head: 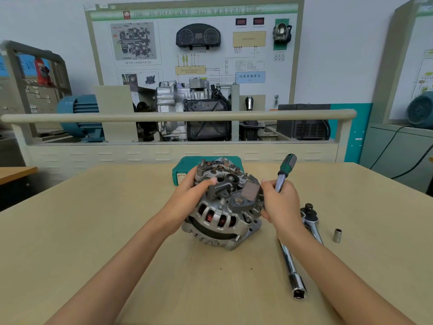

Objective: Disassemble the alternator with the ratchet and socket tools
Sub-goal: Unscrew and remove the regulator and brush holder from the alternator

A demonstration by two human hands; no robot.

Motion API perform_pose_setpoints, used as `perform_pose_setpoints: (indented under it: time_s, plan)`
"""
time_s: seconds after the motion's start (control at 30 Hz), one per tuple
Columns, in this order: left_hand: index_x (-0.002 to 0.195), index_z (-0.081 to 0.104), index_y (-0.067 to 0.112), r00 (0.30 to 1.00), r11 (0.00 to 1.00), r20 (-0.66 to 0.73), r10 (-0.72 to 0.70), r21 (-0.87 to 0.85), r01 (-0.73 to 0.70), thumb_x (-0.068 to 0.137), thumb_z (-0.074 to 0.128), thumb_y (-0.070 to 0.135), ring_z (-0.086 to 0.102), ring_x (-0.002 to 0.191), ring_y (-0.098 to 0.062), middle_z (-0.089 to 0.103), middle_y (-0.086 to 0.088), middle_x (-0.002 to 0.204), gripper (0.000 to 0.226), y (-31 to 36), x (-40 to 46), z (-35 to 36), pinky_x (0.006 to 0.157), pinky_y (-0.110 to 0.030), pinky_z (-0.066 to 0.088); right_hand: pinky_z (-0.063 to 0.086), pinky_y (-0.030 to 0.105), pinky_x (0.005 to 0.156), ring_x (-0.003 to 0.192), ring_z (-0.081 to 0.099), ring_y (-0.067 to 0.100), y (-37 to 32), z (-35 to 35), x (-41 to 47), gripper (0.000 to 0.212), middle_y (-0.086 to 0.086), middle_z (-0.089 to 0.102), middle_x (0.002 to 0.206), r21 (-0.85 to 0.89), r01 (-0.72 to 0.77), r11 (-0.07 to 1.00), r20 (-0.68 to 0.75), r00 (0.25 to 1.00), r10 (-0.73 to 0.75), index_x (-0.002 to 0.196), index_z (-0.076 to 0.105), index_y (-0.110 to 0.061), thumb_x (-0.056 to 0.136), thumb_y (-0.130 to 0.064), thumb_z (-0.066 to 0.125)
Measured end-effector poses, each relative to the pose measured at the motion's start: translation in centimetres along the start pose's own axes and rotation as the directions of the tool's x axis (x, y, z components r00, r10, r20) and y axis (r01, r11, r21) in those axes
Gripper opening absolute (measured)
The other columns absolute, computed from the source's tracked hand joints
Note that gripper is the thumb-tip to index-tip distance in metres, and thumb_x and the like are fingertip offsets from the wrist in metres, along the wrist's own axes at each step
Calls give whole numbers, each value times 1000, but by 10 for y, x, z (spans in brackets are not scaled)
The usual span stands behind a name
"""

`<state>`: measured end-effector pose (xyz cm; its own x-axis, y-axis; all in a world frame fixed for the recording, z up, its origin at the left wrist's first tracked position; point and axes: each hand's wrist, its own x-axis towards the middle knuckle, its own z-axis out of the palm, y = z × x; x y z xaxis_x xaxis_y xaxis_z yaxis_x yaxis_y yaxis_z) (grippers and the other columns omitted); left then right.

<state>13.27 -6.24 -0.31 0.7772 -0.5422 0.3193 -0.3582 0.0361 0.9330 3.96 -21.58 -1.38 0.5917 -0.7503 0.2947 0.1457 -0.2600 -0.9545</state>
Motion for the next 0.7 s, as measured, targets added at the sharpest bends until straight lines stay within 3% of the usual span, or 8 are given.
perform_pose_setpoints:
  time_s: [0.17,0.3,0.4,0.57,0.7]
  plan:
    - [134,43,31,999,1000,-35,4,-11,-4,93,53,27,49,122,-18,50,3,133,43,0,-5,5,107,-45,36,42,32,61,59,44,18,4,3,9,16,2,47,69,-15,15,1000,-25,1000,-15,78,46,-20,92,-11,48]
    - [143,27,34,994,987,-106,31,160,-14,96,44,32,28,131,-11,33,6,134,50,-1,-11,12,113,-38,22,44,32,62,66,49,19,4,2,23,19,3,53,75,16,-13,1000,-21,1000,13,77,45,-20,92,-8,47]
    - [146,16,32,978,954,-187,97,296,-38,97,40,34,24,117,-3,30,7,119,55,-2,-22,22,103,-21,17,37,24,48,59,46,13,2,4,32,20,3,58,79,62,-32,998,21,999,31,78,43,-19,93,-6,45]
    - [148,11,20,888,879,-354,292,465,-103,94,44,26,15,101,5,23,6,114,63,-13,-45,41,97,-13,11,37,18,47,63,52,7,-5,11,41,22,-3,63,83,83,-14,996,94,996,7,80,49,-21,99,-18,40]
    - [147,14,18,858,860,-368,360,487,-152,92,48,25,13,98,9,24,4,116,65,-17,-52,42,96,-9,8,39,20,44,62,48,12,-9,12,42,23,-6,63,84,144,-63,988,104,993,48,81,50,-23,101,-21,38]
